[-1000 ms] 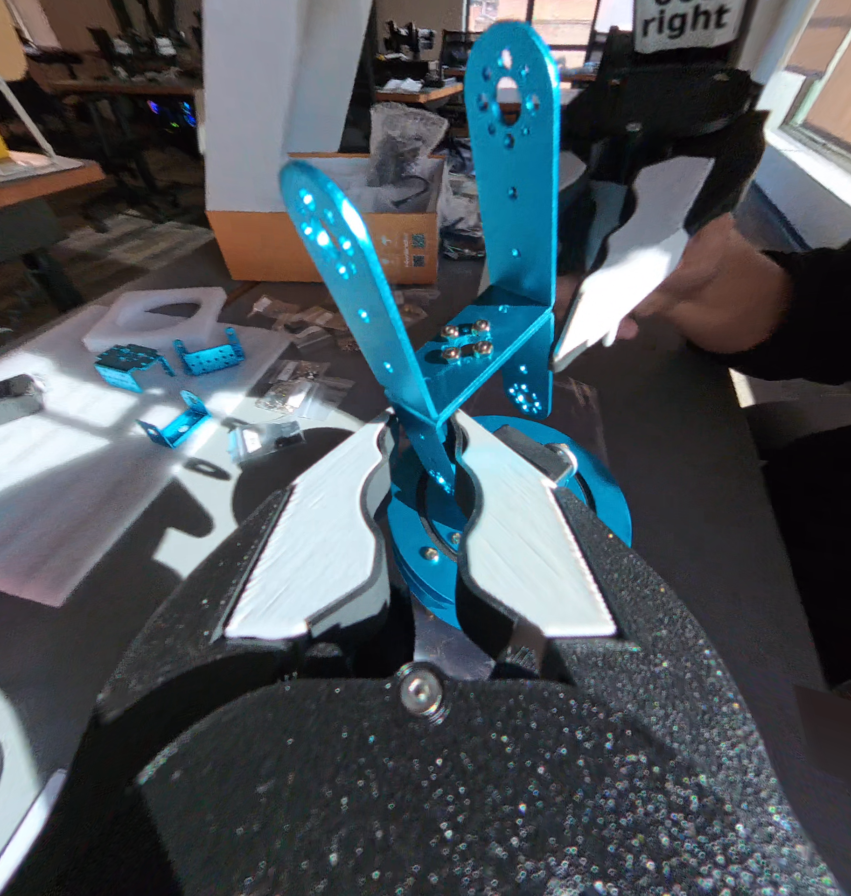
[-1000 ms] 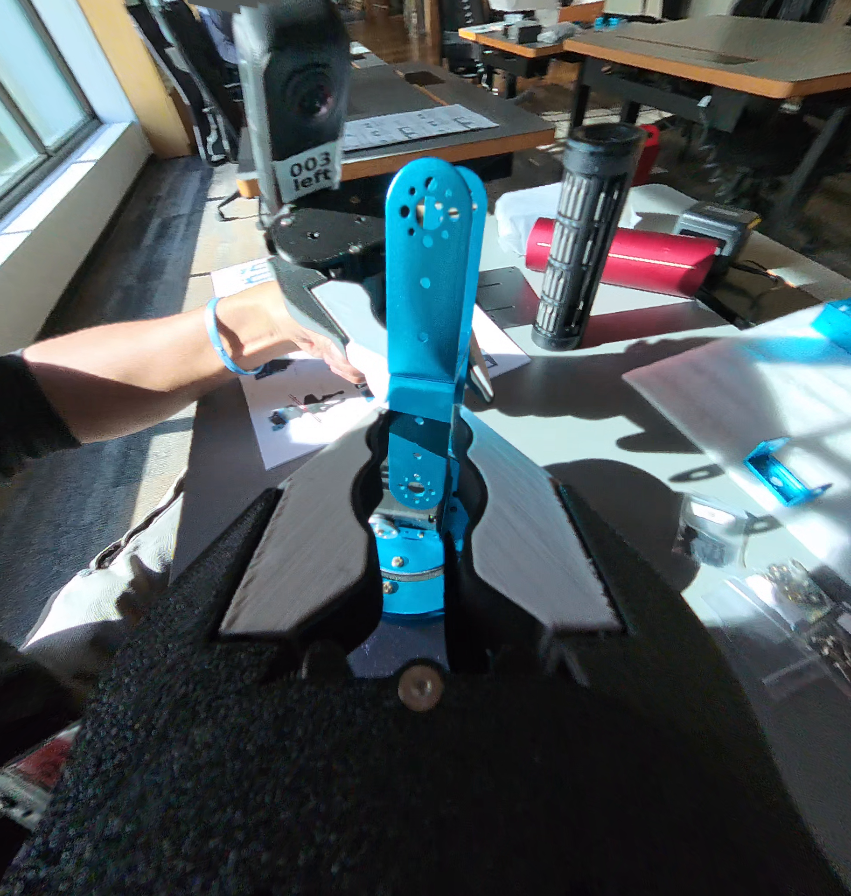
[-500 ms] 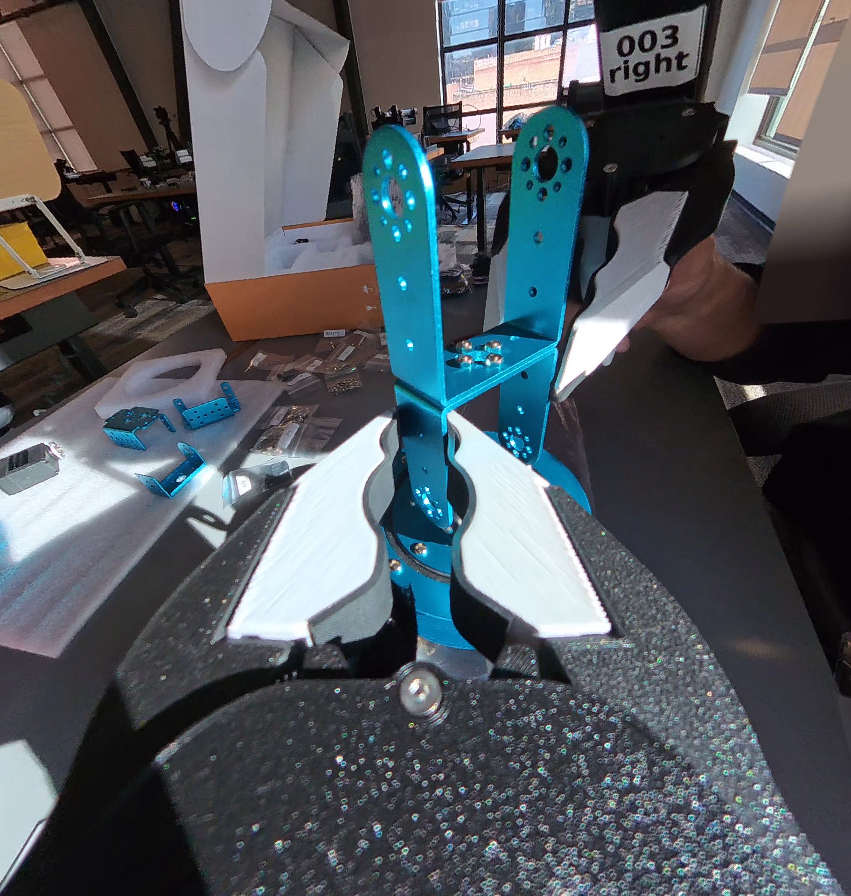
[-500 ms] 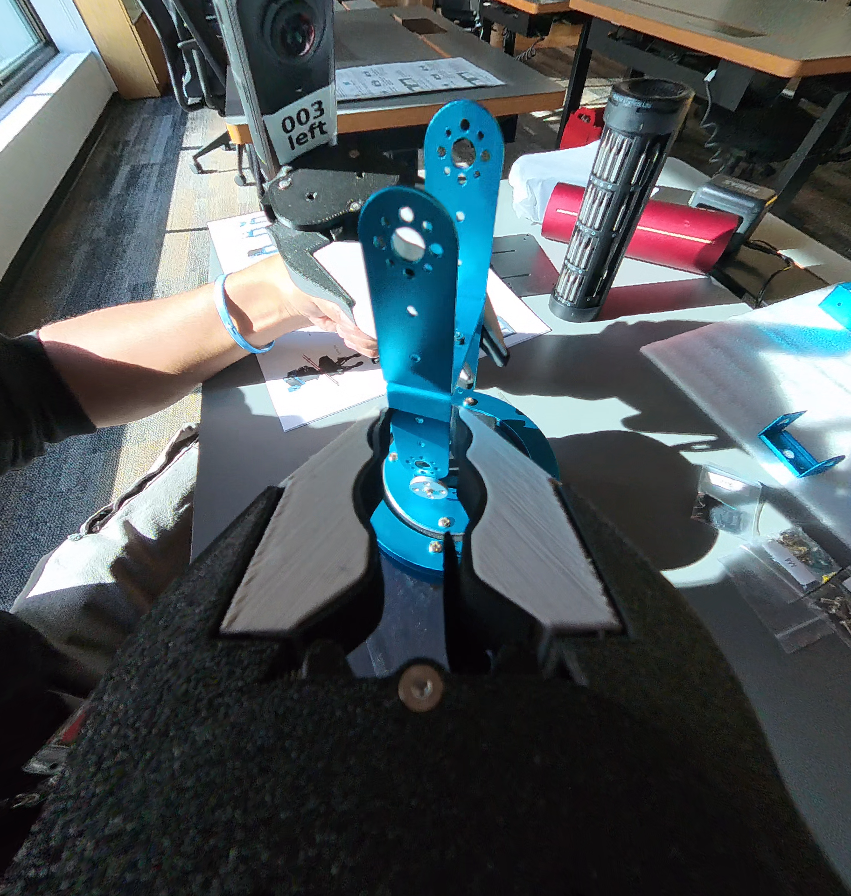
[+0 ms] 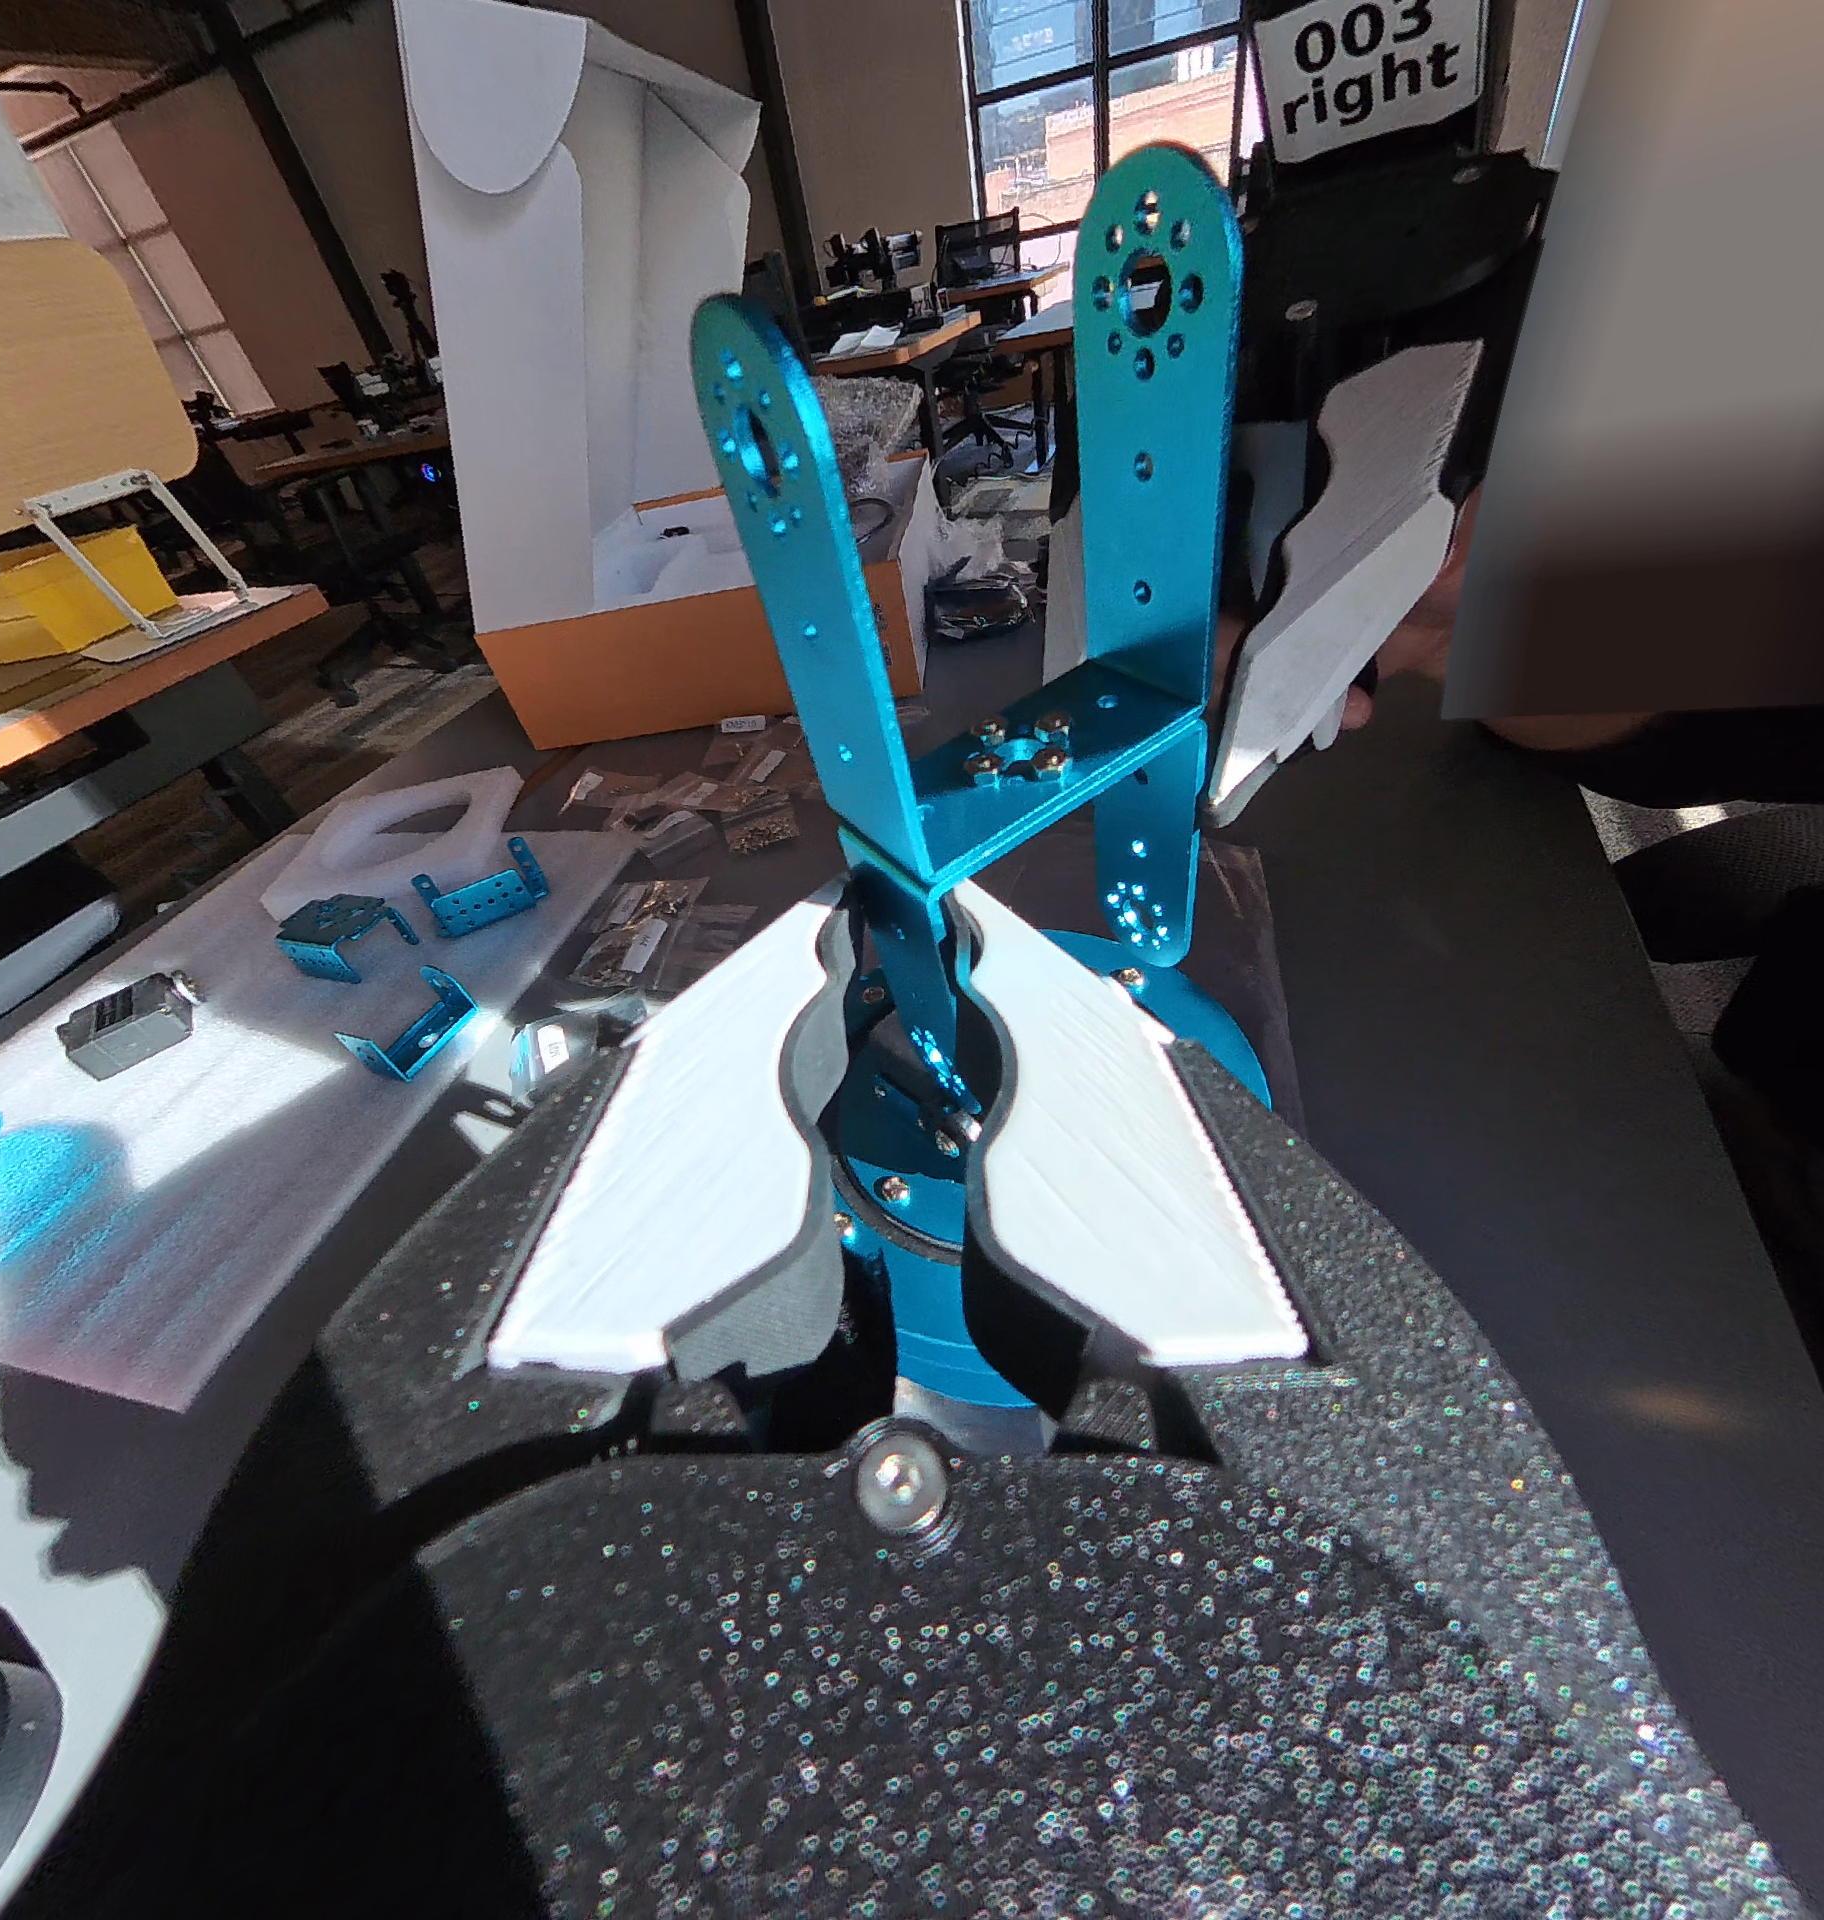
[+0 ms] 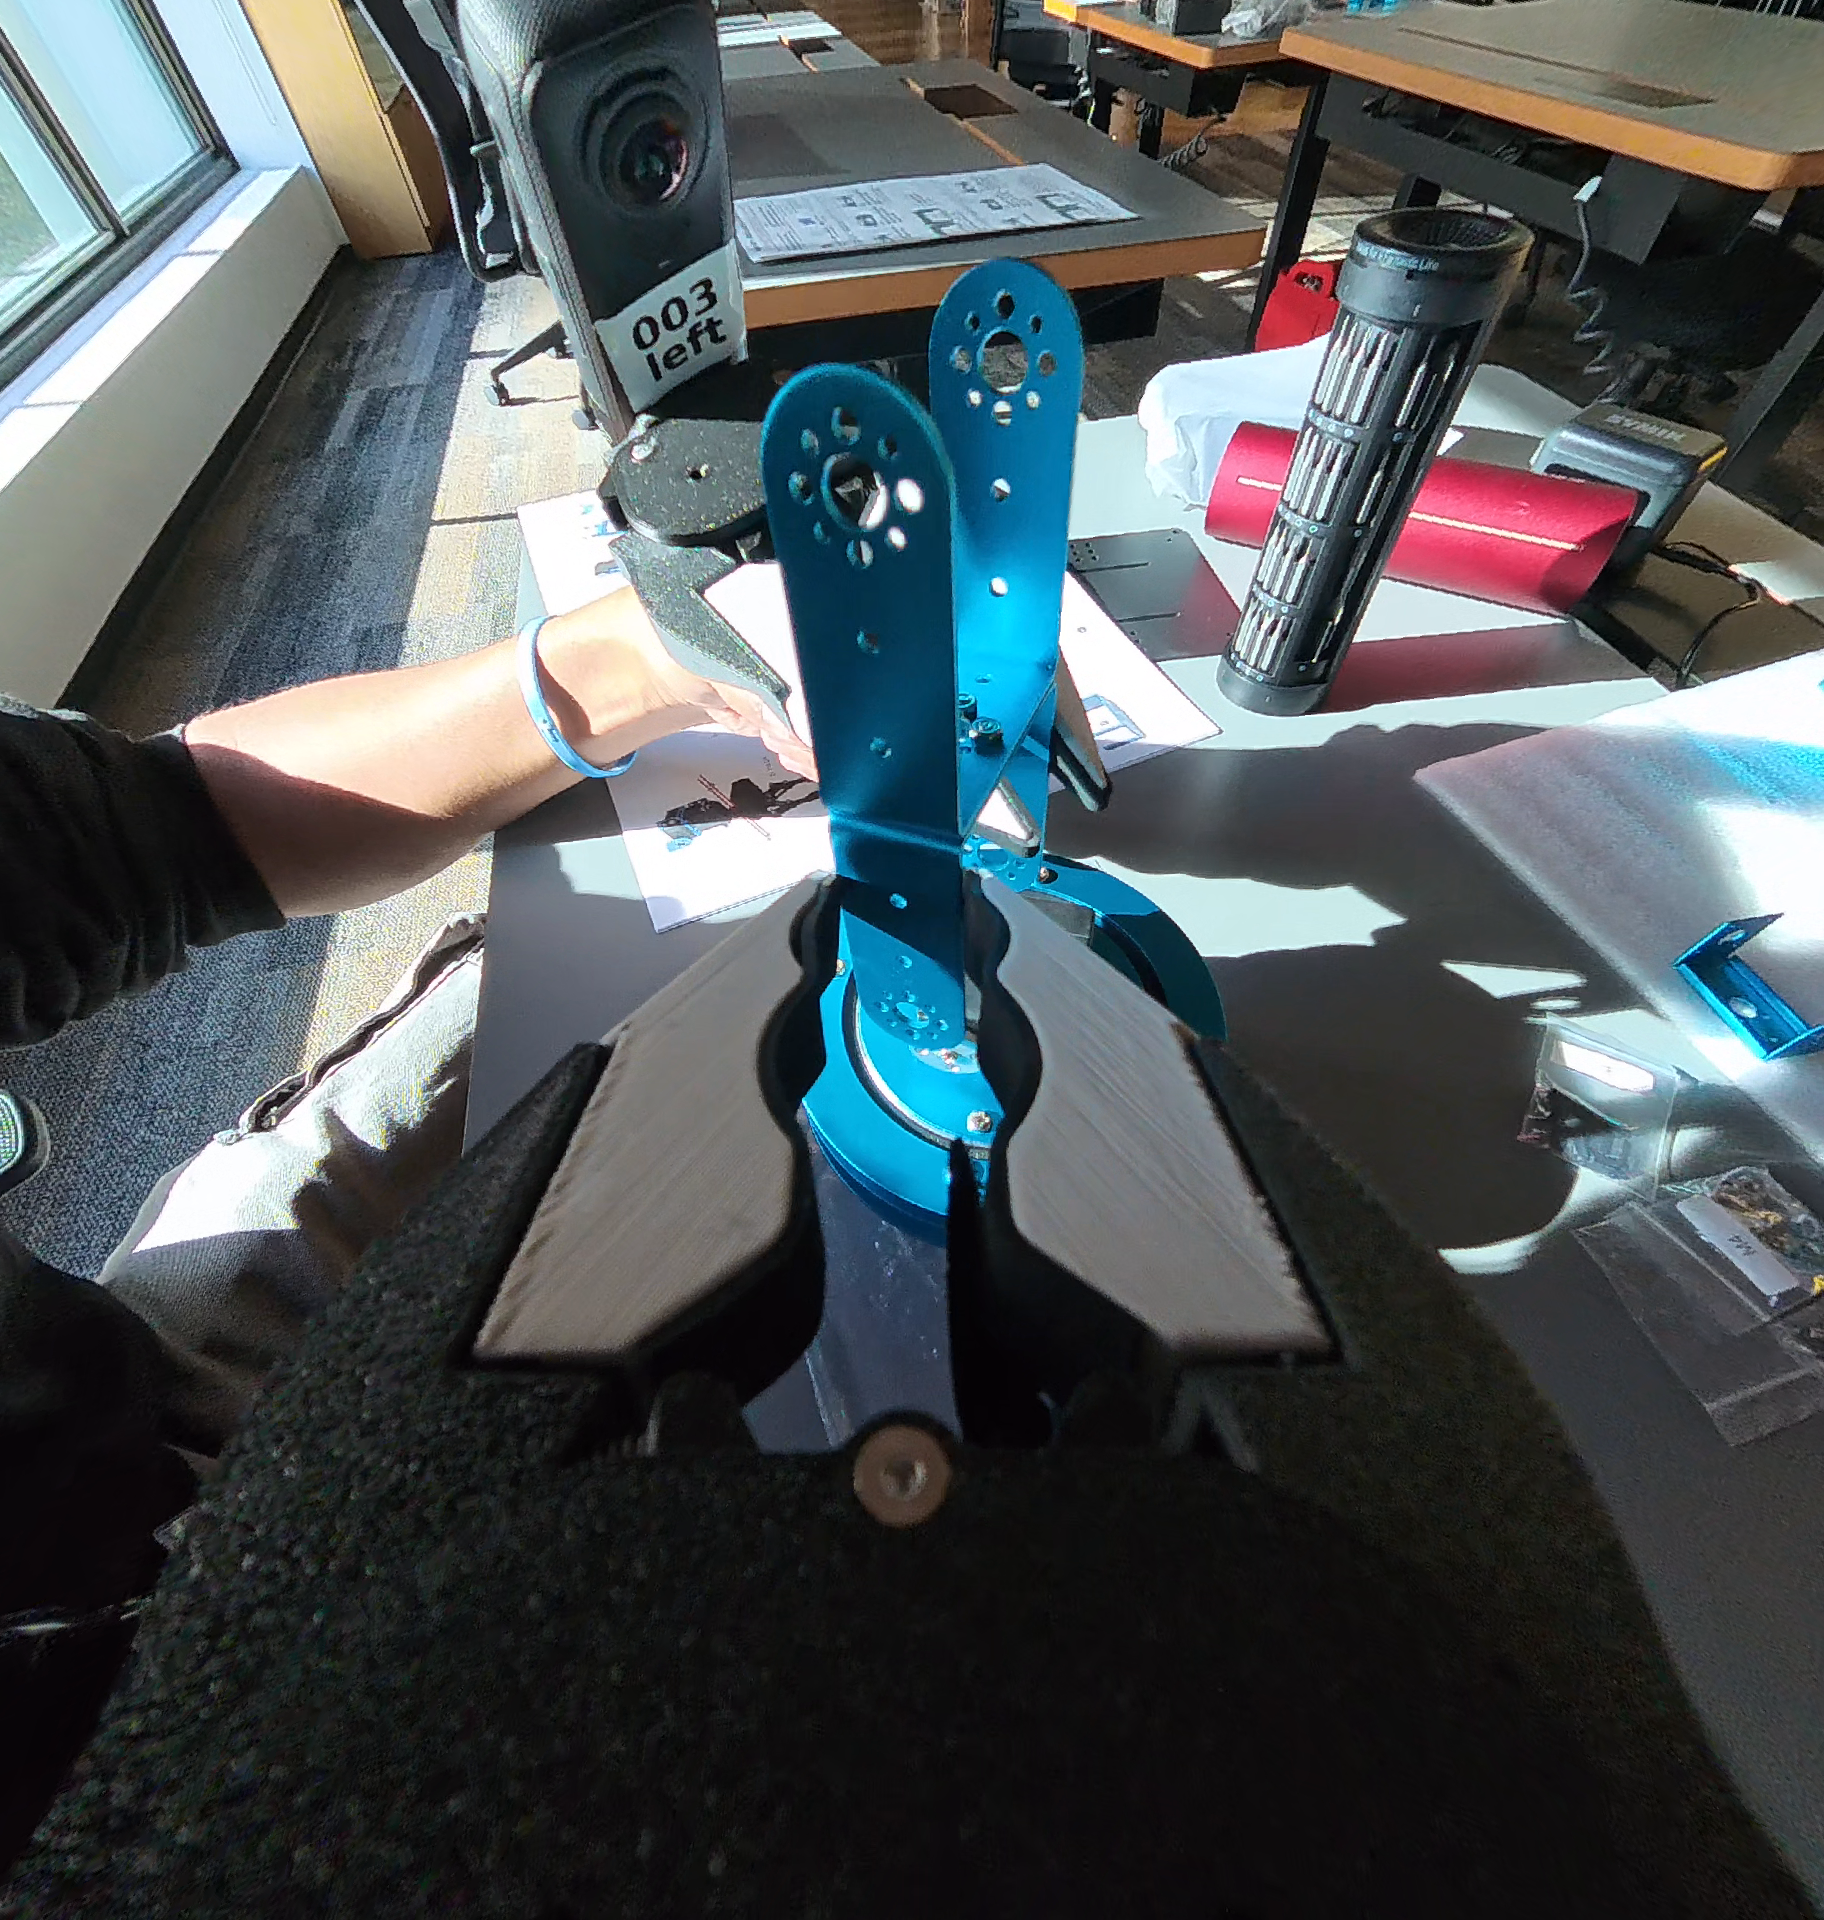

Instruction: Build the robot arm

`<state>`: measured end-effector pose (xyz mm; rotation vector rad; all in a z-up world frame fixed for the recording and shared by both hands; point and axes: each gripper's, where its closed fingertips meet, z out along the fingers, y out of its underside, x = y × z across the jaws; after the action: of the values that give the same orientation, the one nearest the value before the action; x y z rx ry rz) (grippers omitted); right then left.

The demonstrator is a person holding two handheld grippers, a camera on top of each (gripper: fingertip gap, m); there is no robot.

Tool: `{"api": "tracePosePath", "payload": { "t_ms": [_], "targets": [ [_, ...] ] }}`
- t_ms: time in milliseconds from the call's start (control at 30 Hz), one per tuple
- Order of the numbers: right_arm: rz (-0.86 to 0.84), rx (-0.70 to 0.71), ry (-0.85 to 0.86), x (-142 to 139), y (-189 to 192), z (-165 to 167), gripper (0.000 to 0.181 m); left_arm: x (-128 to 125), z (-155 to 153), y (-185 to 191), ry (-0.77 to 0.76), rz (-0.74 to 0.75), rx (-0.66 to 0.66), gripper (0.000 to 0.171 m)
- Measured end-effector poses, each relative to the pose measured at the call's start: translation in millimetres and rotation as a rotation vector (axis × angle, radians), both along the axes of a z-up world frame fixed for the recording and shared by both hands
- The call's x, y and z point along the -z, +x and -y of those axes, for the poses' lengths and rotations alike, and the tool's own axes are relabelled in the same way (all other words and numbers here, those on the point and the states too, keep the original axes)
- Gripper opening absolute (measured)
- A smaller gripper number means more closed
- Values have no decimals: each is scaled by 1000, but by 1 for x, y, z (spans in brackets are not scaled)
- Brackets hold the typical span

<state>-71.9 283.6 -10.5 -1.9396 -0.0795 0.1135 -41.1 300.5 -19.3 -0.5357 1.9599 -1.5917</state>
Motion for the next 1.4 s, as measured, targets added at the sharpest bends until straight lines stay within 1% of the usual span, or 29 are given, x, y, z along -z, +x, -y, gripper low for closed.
{"api": "tracePosePath", "payload": {
  "t_ms": [300, 400, 500, 667, 800, 1133, 1400],
  "targets": [
    [-22, -19, 10, 0, 1, 0, 23, 0, 0, 0, -8, -18, -2, 13],
    [-15, -19, 10, 0, 2, 0, 23, 0, 0, 1, 12, 9, -24, 13],
    [-5, -26, 8, 2, 1, -1, 22, -6, -2, 0, -6, 16, -22, 12],
    [-19, -24, 1, 4, 3, -2, 22, 2, -3, 2, 13, -7, -28, 12],
    [-13, -33, 2, 4, 1, -1, 23, -1, -3, 0, 26, 4, -30, 12],
    [-58, -41, -30, 9, 5, 0, 22, 8, -4, 4, 60, -13, -50, 13],
    [-94, -63, -47, 11, 7, 2, 23, 8, -2, 4, 56, -10, -50, 14]
  ]
}}
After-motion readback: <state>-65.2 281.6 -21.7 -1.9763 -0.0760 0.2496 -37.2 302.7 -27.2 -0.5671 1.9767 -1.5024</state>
